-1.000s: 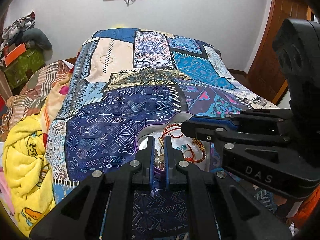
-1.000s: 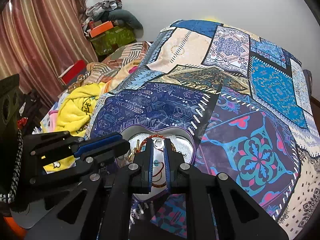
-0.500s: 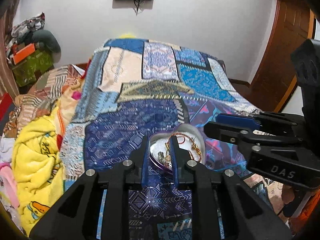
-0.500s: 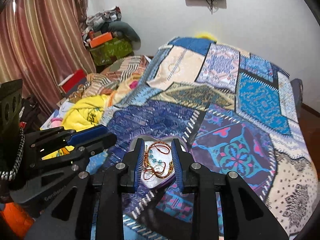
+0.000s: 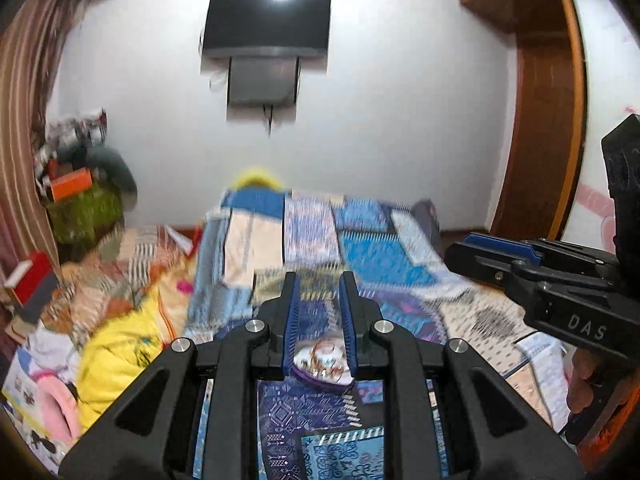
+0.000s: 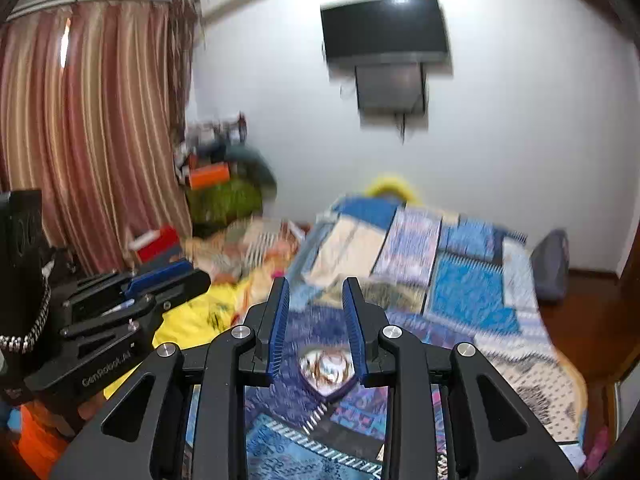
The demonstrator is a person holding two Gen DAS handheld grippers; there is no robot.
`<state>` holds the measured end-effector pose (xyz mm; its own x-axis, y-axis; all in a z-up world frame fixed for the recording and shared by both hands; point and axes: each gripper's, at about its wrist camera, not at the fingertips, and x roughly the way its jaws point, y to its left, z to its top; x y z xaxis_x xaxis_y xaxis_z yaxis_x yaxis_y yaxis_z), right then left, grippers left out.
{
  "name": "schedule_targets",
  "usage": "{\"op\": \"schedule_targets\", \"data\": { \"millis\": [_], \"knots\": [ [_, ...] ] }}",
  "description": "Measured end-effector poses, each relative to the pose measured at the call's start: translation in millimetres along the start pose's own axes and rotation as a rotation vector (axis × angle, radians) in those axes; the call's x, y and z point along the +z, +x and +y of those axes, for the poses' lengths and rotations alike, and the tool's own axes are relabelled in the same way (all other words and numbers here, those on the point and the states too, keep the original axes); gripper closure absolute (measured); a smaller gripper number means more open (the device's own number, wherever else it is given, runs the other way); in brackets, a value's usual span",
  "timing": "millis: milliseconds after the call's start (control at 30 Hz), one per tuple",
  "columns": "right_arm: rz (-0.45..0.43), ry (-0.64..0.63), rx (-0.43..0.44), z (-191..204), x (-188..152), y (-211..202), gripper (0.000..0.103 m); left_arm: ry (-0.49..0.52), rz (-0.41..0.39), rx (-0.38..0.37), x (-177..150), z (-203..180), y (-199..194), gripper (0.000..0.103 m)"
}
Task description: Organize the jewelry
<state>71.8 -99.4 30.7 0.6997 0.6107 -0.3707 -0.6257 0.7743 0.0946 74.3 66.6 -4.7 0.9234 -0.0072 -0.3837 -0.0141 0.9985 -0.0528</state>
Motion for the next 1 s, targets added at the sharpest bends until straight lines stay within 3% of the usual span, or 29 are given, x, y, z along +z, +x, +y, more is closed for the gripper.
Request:
{"op": "schedule_targets", "data": {
  "millis": [67, 133, 200, 400, 500, 700, 1000],
  "knots": [
    [-0.055, 0.0, -0.005, 6.2, 3.5, -20.9, 0.077, 0.01, -0.061, -0.001, 6.5, -7.7, -28.3, 0.075],
    [-0.108, 0.003, -0.015, 12.9, 5.4, -41.6, 0.066, 0.009, -0.127, 0.006, 9.5, -13.6, -55.9, 0.06],
    [-0.155, 0.001, -0.051, 19.6, 4.1, -57.7, 0.057, 0.004, -0.173, 0.009, 10.8, -18.2, -78.2, 0.053],
    [-0.239, -0.02, -0.154, 32.9, -2.1, -79.0, 0.023, -0.002, -0.251, 0.054, 8.3, -24.9, -115.9, 0.025],
    [-0.259, -0.028, -0.192, 33.9, -5.8, -80.3, 0.017, 0.006, -0.276, 0.062, 4.5, -28.2, -125.4, 0.01],
    [-0.275, -0.014, -0.229, 31.5, -7.7, -82.0, 0.007, -0.006, -0.284, 0.108, -2.3, -30.4, -132.7, 0.001],
    [-0.277, -0.018, -0.226, 33.2, -16.6, -94.9, 0.007, -0.027, -0.27, 0.121, -8.4, -27.0, -135.7, 0.001]
  ]
}}
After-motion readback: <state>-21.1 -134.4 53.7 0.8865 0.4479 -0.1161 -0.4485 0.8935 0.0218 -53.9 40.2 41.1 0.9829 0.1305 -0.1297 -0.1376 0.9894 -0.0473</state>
